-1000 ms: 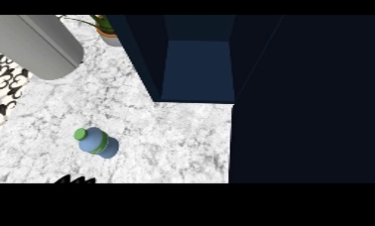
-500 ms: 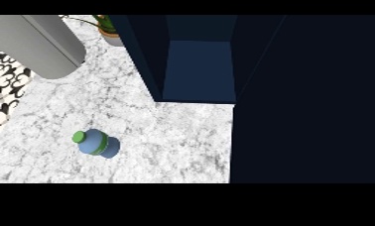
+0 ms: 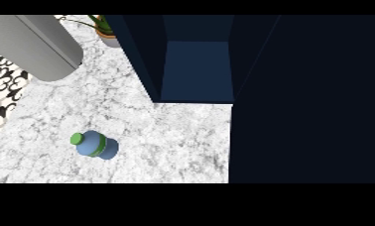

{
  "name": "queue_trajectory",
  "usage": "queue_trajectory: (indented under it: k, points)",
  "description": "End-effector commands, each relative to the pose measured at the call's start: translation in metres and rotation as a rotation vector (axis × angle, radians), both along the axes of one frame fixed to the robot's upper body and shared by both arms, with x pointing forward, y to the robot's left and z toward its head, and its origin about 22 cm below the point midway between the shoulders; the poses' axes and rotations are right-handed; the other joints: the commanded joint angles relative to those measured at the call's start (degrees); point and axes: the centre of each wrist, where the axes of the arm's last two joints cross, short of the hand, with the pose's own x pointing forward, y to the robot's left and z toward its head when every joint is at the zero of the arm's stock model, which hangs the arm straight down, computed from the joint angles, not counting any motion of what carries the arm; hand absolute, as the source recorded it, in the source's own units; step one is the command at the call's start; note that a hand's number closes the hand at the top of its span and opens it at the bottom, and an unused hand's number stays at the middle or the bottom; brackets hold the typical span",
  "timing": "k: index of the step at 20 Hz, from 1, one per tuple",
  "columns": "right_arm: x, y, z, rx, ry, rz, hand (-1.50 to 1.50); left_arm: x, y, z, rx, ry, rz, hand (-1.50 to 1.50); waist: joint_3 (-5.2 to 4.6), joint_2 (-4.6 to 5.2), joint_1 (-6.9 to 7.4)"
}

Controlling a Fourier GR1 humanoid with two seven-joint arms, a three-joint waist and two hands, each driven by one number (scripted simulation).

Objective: Pick up the bottled water, place it into the cabinet and close the cabinet

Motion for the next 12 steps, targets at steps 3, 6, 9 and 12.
queue_trajectory:
  k: [3, 6, 9, 12]
  points:
    - [-0.027, 0.005, 0.031, 0.077, -0.051, 0.06, -1.5, -0.008, 0.001, 0.01, -0.112, -0.087, -0.132, -1.5, -0.02, 0.14, -0.32]
    - [-0.033, -0.003, 0.028, 0.062, -0.027, 0.064, -1.5, -0.014, 0.013, 0.015, -0.092, -0.086, -0.083, -1.5, 0.05, 0.01, -0.76]
    - [-0.028, -0.003, 0.025, 0.075, -0.033, 0.046, -1.5, -0.021, 0.022, 0.007, -0.114, -0.091, -0.033, -1.5, 0.0, 0.2, -0.43]
    - [-0.034, 0.0, 0.032, 0.075, -0.035, 0.069, -1.5, -0.018, 0.035, 0.016, -0.103, -0.123, 0.044, -1.5, 0.0, 0.45, -1.09]
